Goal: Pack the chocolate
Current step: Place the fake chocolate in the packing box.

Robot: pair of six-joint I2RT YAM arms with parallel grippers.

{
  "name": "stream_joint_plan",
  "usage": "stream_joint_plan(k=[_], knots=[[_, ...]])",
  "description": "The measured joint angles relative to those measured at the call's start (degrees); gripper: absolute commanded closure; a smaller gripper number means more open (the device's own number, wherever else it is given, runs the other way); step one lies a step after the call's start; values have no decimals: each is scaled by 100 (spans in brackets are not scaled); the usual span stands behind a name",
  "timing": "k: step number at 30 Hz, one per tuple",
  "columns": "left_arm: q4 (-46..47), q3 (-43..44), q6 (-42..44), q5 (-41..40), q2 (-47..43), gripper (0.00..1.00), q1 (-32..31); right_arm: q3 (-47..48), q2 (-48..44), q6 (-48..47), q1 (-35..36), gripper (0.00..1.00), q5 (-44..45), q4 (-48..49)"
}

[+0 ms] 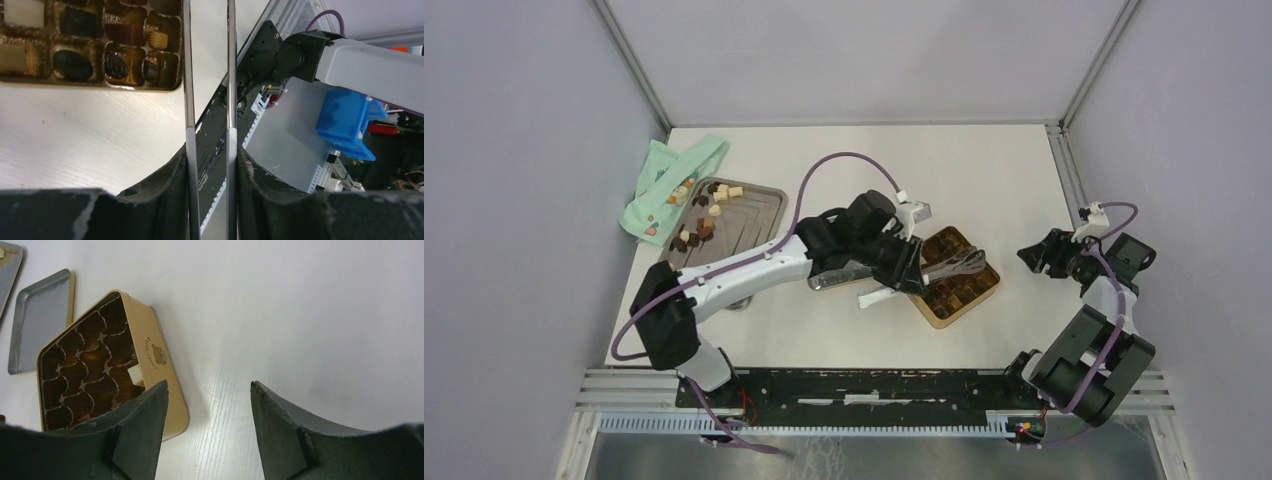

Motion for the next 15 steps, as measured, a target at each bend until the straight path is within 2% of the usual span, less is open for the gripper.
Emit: stream_joint_plan(k=[7, 15], knots=[[-365, 896, 417, -402, 916, 98, -527, -103, 0, 120, -59, 33, 2, 120], [-951, 1541, 772, -1034, 1655, 96, -772, -170, 0, 203, -61, 33, -9, 234]])
